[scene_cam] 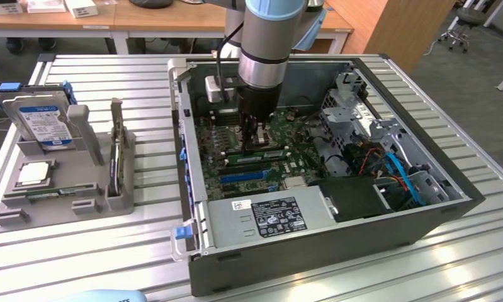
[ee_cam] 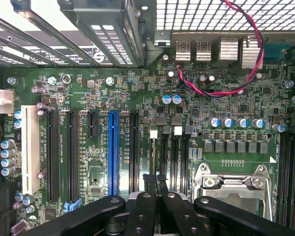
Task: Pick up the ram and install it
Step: 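Press down the ram until it locks into place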
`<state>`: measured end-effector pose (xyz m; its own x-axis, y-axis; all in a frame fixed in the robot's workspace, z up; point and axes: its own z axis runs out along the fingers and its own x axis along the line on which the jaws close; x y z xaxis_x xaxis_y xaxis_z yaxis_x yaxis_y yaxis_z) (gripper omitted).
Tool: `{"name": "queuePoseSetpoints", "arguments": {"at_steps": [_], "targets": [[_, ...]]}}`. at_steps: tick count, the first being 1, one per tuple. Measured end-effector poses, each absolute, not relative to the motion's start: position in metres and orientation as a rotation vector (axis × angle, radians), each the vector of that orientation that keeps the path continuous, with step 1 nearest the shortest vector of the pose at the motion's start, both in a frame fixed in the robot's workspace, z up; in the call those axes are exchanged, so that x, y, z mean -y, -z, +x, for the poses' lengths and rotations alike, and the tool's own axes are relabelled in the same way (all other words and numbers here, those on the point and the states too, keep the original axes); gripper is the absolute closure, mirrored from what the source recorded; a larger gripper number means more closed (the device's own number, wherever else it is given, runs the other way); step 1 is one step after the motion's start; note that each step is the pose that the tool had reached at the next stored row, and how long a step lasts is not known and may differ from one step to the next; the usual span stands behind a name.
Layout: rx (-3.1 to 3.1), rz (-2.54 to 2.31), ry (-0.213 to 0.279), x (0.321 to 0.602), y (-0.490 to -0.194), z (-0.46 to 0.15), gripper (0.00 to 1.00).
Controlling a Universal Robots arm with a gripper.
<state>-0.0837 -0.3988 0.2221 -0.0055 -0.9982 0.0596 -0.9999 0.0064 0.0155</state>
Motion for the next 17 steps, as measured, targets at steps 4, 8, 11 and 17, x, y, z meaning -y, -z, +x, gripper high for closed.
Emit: {"name": "queuePoseSetpoints", "arguments": {"at_steps": [4, 8, 11, 17], "targets": [[2.191, 2.178, -0.048, 0.399, -0.223, -0.084, 0.90], [2.190, 2.177, -0.048, 0.399, -0.229, -0.084, 0.90], [2.190, 2.177, -0.048, 0.399, -0.235, -0.084, 0.90], [2.190, 2.177, -0.048, 0.399, -0.242, -0.084, 0.90]]}}
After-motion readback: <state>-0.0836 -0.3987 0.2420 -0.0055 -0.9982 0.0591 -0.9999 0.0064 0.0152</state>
